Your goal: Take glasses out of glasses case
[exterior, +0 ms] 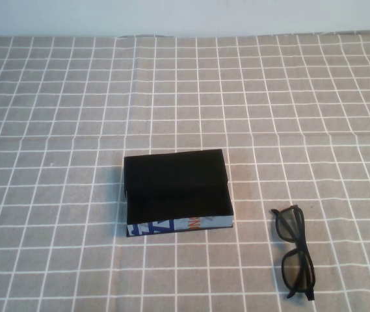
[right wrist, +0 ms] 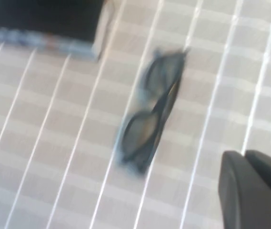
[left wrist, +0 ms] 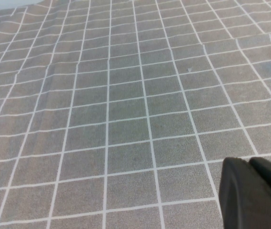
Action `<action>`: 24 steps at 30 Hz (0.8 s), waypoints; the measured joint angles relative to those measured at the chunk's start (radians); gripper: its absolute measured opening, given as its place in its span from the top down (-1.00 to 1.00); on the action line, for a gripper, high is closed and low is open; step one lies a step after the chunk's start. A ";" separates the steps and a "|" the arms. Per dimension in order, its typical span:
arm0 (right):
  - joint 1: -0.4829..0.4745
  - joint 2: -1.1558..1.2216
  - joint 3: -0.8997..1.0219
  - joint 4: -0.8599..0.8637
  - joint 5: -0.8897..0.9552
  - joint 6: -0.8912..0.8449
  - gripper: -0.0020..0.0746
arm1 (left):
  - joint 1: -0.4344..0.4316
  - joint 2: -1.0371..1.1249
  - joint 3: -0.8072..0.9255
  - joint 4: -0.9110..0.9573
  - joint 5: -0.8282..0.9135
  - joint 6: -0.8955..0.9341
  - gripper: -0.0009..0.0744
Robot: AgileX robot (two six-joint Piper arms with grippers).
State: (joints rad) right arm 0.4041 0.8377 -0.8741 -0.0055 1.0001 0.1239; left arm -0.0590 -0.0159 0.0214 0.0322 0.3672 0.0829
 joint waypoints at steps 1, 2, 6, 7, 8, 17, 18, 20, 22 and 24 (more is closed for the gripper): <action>-0.013 -0.010 0.020 -0.005 -0.039 -0.002 0.99 | 0.000 0.000 0.000 0.000 0.000 0.000 0.99; -0.036 -0.026 0.048 -0.005 -0.090 -0.010 0.99 | 0.000 0.000 0.000 0.000 0.000 0.000 0.99; -0.163 -0.146 0.233 0.026 -0.331 -0.069 0.99 | 0.000 0.000 0.000 0.000 0.000 0.000 0.99; -0.200 -0.181 0.283 0.032 -0.388 -0.080 0.99 | 0.000 0.000 0.000 0.000 0.000 0.000 0.99; -0.236 -0.227 0.350 0.035 -0.460 -0.088 0.99 | 0.000 0.000 0.000 0.000 0.000 0.000 0.99; -0.358 -0.652 0.851 0.044 -0.958 -0.104 0.99 | 0.000 0.000 0.000 0.000 0.000 0.000 0.99; -0.358 -0.690 0.877 0.044 -0.971 -0.104 0.99 | 0.000 0.000 0.000 0.000 0.000 0.000 0.99; -0.359 -0.748 0.897 0.048 -0.970 -0.104 0.99 | 0.000 0.000 0.000 0.000 0.000 0.000 0.99; -0.359 -0.802 0.899 0.050 -0.946 -0.104 0.99 | 0.000 0.000 0.000 0.000 0.000 0.000 0.99; -0.357 -0.838 0.900 0.052 -0.899 -0.104 0.99 | 0.000 0.000 0.000 0.000 0.000 0.000 0.99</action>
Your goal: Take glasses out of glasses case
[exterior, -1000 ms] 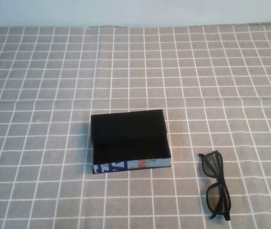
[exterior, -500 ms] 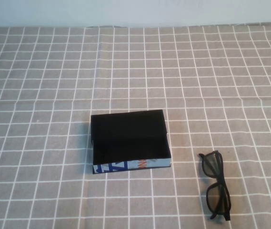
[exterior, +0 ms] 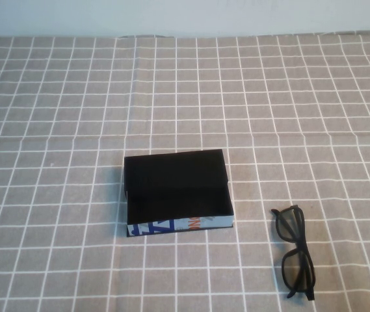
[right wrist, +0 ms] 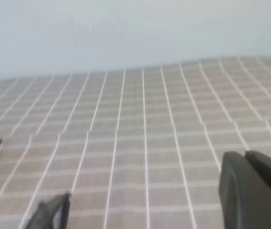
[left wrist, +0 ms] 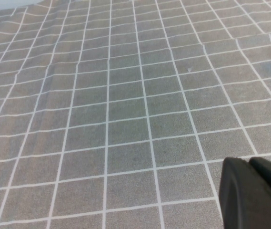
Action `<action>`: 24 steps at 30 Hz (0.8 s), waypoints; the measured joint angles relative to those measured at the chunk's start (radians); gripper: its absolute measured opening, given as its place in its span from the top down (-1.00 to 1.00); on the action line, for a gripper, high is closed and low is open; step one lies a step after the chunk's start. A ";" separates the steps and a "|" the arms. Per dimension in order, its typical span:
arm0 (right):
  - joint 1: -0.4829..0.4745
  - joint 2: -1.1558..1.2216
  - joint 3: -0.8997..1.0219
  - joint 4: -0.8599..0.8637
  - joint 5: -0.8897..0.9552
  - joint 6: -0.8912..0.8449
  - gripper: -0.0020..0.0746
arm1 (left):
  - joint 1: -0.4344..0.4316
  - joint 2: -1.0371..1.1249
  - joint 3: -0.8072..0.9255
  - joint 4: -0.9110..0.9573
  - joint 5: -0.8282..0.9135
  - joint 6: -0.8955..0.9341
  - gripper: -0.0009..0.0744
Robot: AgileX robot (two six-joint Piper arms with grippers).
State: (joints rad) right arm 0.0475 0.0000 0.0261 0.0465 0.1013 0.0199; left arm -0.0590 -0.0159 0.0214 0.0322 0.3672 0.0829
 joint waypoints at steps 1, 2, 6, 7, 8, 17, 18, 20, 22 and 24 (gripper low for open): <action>0.000 -0.005 0.000 0.000 0.025 0.000 0.99 | 0.000 0.000 0.000 0.000 0.000 0.000 0.99; 0.002 -0.009 0.000 0.000 0.055 0.000 0.99 | 0.000 0.000 0.000 0.000 0.000 0.000 0.99; 0.012 -0.008 0.002 0.000 0.178 0.000 0.99 | 0.000 0.000 0.000 0.000 0.000 0.000 0.99; 0.012 -0.008 0.002 0.000 0.195 0.000 0.99 | 0.000 0.000 0.000 0.000 0.000 0.000 0.99; 0.012 -0.008 0.002 0.000 0.204 0.000 0.99 | 0.000 0.000 0.000 0.000 0.000 0.000 0.99; 0.012 -0.008 0.002 0.000 0.212 0.000 0.99 | 0.000 0.000 0.000 0.000 0.000 0.000 0.99; 0.012 -0.008 0.002 0.000 0.212 0.000 0.99 | 0.000 0.000 0.000 0.000 0.000 0.000 0.99; 0.012 -0.008 0.002 0.000 0.212 0.000 0.99 | 0.000 0.000 0.000 0.000 0.000 0.000 0.99; 0.012 -0.008 0.002 0.000 0.212 0.000 0.99 | 0.000 0.000 0.000 0.000 0.000 0.000 0.99; 0.012 -0.008 0.002 0.000 0.212 0.000 0.99 | 0.000 0.000 0.000 0.000 0.000 0.000 0.99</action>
